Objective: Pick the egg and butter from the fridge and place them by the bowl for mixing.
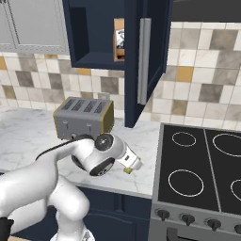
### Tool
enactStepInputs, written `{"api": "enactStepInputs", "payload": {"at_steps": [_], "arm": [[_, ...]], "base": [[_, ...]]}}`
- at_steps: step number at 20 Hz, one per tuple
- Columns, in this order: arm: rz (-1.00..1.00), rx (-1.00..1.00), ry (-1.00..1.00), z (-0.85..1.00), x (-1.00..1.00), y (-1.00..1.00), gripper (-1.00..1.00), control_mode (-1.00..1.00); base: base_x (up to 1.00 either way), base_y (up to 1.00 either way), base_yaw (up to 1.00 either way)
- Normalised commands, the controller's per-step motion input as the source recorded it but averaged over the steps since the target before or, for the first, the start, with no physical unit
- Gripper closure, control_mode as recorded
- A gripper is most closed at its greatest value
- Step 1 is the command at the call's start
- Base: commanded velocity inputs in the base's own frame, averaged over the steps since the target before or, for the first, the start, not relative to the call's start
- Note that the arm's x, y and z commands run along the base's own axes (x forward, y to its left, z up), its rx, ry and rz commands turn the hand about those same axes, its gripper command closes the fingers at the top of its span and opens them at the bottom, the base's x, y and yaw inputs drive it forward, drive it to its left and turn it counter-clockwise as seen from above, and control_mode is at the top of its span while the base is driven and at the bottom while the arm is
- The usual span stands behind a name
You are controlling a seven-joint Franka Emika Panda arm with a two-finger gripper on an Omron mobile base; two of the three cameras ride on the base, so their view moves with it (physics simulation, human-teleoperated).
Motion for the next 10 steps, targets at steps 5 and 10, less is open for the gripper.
{"api": "enactStepInputs", "payload": {"at_steps": [5,10], "arm": [[0.03,0.00,0.00,0.56,-0.33,0.29,-1.00,-1.00],[0.05,0.00,0.03,0.57,-0.38,0.26,-1.00,-1.00]], "base": [[0.00,0.00,0.00],[0.00,0.00,0.00]]}}
